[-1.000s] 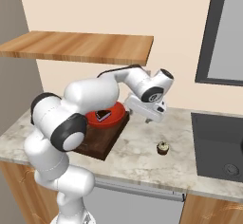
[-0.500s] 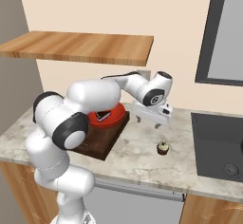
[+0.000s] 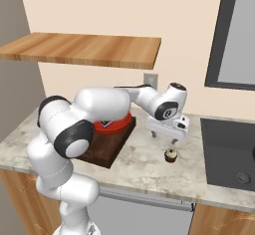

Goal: Place the bowl with cake and the cupcake onto the tray.

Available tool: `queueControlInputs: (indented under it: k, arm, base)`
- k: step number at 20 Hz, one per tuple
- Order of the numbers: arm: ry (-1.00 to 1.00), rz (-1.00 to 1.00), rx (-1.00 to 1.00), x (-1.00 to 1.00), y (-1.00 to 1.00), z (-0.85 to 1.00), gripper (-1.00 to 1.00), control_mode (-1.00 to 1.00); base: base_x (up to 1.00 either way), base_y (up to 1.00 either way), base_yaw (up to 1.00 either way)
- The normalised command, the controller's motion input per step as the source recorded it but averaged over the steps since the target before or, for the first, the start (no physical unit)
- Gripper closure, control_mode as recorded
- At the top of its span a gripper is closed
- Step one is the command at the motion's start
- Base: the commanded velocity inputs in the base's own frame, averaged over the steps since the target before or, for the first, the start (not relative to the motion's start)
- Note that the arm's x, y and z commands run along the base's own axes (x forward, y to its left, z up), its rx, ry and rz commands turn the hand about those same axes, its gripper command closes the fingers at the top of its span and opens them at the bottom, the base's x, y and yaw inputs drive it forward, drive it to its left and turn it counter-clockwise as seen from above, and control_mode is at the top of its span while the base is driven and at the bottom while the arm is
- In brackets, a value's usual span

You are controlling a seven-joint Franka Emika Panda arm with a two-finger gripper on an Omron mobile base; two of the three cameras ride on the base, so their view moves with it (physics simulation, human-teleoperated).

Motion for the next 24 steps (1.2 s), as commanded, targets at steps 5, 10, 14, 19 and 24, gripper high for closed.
queueControlInputs:
  k: [5, 10, 14, 19, 24]
  arm:
    - [0.00, -0.02, -0.01, -0.22, -0.25, -0.13, -1.00, -1.00]
    - [0.00, 0.00, -0.01, -0.12, -0.13, -0.14, -1.00, -1.00]
    - [-0.02, 0.00, -0.01, 0.09, 0.00, -0.21, -1.00, -1.00]
    - [-0.08, 0.00, -0.05, 0.06, -0.04, -0.12, -1.00, -1.00]
    - [-0.08, -0.01, -0.10, -0.01, -0.02, -0.07, -1.00, -1.00]
  base:
    - [0.00, 0.00, 0.00]
    - [0.00, 0.00, 0.00]
    - [0.00, 0.00, 0.00]
    - [0.00, 0.00, 0.00]
    - [0.00, 0.00, 0.00]
